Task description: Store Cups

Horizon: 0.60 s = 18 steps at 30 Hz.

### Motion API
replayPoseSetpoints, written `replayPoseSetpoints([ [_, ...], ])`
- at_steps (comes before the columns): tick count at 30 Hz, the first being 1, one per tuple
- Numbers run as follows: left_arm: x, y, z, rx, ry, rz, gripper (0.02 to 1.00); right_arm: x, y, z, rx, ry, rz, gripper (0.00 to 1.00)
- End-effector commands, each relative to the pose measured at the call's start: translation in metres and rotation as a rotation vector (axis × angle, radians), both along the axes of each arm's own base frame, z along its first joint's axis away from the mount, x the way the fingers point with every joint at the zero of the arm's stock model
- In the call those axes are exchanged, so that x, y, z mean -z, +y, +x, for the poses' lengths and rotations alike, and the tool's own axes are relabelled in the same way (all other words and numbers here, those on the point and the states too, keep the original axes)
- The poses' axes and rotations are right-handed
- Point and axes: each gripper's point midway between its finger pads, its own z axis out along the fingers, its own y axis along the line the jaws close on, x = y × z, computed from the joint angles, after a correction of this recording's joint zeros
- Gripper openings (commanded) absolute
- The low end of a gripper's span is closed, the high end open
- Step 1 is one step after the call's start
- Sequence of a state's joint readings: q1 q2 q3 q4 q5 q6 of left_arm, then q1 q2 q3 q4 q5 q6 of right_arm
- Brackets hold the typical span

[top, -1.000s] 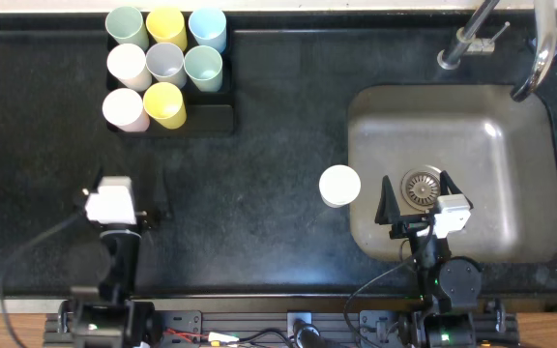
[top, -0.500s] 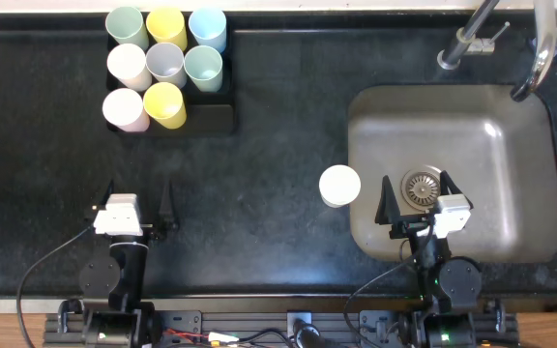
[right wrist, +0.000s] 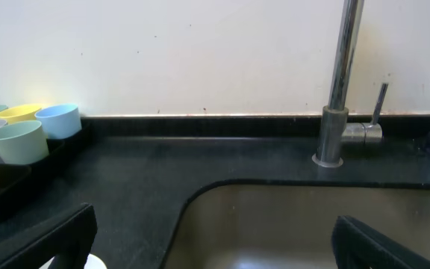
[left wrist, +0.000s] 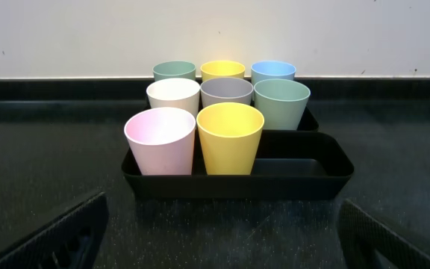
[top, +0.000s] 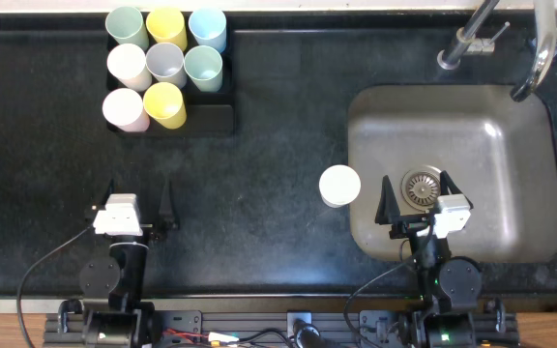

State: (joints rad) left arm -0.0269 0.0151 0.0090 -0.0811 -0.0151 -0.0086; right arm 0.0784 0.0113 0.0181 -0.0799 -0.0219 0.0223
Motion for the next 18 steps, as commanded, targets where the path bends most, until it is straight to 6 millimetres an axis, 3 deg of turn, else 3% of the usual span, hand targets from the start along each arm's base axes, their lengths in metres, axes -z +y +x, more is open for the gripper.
replayPoseSetpoints([
  [1,-0.0015,-0.0025,-0.0006,0.01,-0.008,-0.016,0.998,0.0039,-0.0009,0.0005,0.003,0.002,0.0,0.998],
  [18,-0.0014,-0.0025,-0.0006,0.01,-0.007,-0.016,0.998,0.0015,-0.0004,0.0001,0.0,-0.002,0.001,0.998],
])
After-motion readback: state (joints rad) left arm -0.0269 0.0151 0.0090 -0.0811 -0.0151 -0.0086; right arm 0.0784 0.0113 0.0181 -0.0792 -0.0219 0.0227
